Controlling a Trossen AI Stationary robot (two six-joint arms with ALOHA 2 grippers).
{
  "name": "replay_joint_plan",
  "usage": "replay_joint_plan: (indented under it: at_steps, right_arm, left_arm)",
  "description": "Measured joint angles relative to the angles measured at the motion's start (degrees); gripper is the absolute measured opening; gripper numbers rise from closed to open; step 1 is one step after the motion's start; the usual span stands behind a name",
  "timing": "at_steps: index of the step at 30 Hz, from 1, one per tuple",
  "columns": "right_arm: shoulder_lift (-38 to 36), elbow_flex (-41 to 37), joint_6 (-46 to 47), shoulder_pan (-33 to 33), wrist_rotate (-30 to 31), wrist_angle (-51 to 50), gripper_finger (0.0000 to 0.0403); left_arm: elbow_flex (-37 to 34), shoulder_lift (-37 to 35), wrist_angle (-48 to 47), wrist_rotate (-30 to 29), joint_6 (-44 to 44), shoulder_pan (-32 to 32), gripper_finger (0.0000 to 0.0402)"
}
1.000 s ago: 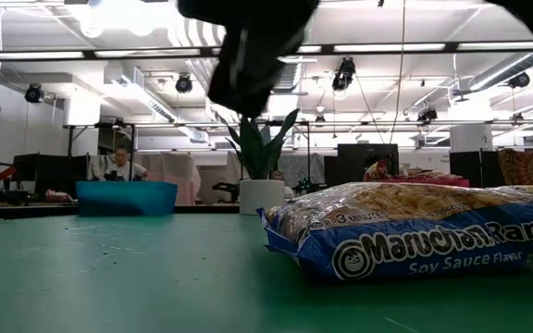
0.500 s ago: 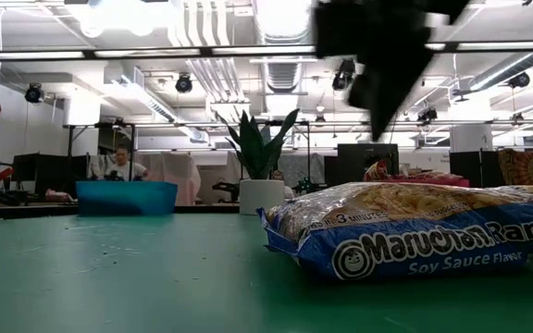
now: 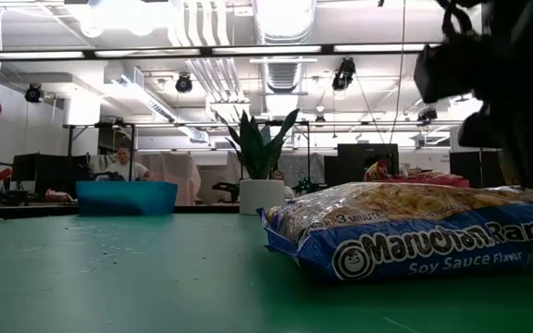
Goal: Sort Maruchan noodles
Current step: Put the blue noodle pack into the blue bin
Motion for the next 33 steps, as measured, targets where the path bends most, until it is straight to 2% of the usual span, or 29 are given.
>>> replay_joint_plan:
  at_steps: [2, 4, 7, 9, 12, 17, 19, 23, 25, 29, 33]
  right_arm:
    - [0.98, -1.6, 1.2, 0.04, 2.25, 3.1, 0.0052]
    - [1.77, -2.49, 1.66, 0.0, 7.2, 6.58, 0.0052]
    - [2.84, -3.04, -1.14, -0.62, 22.29, 13.36, 0.0052]
    - [2.81, -3.03, -6.29, -1.19, 31.94, 20.82, 0.0052]
    - [1.44, -2.53, -14.09, -1.86, 40.11, 28.27, 0.0052]
    - [-0.93, -2.83, -19.21, -4.27, 39.76, 28.73, 0.0052]
    - [-1.49, -3.8, -19.52, -4.97, 38.24, 29.08, 0.0052]
    - [-1.27, -6.8, -21.31, -5.91, 37.37, 32.24, 0.0052]
    - [-0.75, -9.31, -23.11, -6.12, 36.46, 37.81, 0.0052]
    - [1.05, -15.31, -24.78, -6.85, 29.3, 51.55, 0.0052]
    - [2.78, -19.55, -23.32, -7.01, 28.39, 60.5, 0.0052]
  left_arm:
    - [0.0, 0.0, 0.68, 0.52, 0.61, 1.21, 0.0039]
    - [0.0, 0.0, 0.89, 1.56, 0.63, 2.4, 0.0039]
    - [0.0, 0.04, 1.91, 1.98, 0.63, 3.57, 0.0039]
    - [0.02, 0.33, 3.14, 2.12, 0.65, 4.42, 0.0039]
    - [-0.01, 0.39, 3.55, 5.78, -0.78, 6.02, 0.0039]
    - [-2.12, 0.39, 8.18, 18.35, -6.7, 10.26, 0.0039]
    - [-4.54, 0.37, 12.65, 21.02, -8.36, 11.75, 0.0039]
    - [-10.49, 0.39, 20.77, 22.1, -11.61, 13.79, 0.0039]
    - [-13.3, 0.39, 25.35, 22.18, -13.98, 14.67, 0.0039]
    - [-17.14, 0.38, 31.14, 24.55, -19.59, 16.26, 0.0039]
    - [-19.31, 0.39, 33.92, 27.07, -24.67, 17.34, 0.0039]
